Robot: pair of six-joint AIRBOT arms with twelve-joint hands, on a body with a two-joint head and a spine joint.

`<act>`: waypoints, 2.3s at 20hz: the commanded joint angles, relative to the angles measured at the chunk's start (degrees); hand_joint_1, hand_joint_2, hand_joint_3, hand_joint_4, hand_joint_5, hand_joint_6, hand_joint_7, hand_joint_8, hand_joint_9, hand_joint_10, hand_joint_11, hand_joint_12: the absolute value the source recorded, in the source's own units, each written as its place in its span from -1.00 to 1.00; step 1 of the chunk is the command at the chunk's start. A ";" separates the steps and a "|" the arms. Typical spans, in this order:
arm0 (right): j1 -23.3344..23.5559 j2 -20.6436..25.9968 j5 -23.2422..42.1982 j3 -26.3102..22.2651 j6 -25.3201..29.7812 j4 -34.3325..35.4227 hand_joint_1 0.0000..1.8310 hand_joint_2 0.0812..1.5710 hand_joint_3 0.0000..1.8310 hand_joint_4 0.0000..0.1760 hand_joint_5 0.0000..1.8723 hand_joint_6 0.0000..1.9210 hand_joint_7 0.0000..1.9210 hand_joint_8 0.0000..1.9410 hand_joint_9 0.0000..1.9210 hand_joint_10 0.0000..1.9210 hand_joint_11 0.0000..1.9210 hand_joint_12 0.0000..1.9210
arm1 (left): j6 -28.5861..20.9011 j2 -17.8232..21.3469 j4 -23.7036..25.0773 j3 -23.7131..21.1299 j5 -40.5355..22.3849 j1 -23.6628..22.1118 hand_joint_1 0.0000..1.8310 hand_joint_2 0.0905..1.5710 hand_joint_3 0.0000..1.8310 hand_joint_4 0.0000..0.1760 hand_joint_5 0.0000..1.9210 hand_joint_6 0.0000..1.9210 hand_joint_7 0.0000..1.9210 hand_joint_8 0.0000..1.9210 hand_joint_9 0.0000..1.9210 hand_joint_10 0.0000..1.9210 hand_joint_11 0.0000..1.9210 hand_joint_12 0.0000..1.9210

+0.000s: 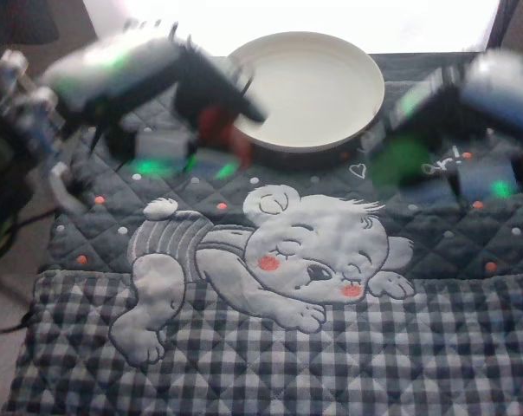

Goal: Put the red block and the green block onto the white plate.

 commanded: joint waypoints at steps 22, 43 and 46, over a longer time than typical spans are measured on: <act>14.26 -4.56 -1.76 6.12 -3.83 0.90 -0.20 0.13 -1.00 -0.51 -0.81 -0.99 -0.83 -1.00 -0.86 -0.99 -1.00 -0.54 | 5.22 -6.57 -6.46 8.74 -0.41 -6.44 0.06 0.06 -1.00 -0.50 -0.45 -1.00 -0.38 -1.00 -0.31 -1.00 -0.79 0.29; -32.70 13.35 41.07 -20.66 -3.87 23.47 -0.25 0.30 -1.00 0.20 -0.97 -1.00 -0.95 -1.00 -0.99 -1.00 -1.00 -0.99 | 2.39 16.27 -22.95 -21.81 -52.53 36.20 -0.81 0.43 -0.99 -0.99 -1.00 -1.00 -0.99 -1.00 -0.87 -1.00 -1.00 -0.14; -32.68 15.25 42.40 -21.89 -3.89 22.41 -0.42 0.43 -1.00 -0.53 -0.92 -1.00 -0.89 -0.99 -0.87 -0.99 -0.89 -0.94 | 2.31 15.23 -20.24 -19.80 -52.54 30.62 -0.98 0.51 -0.98 -0.92 -1.00 -1.00 -0.99 -1.00 -0.86 -1.00 -1.00 -0.38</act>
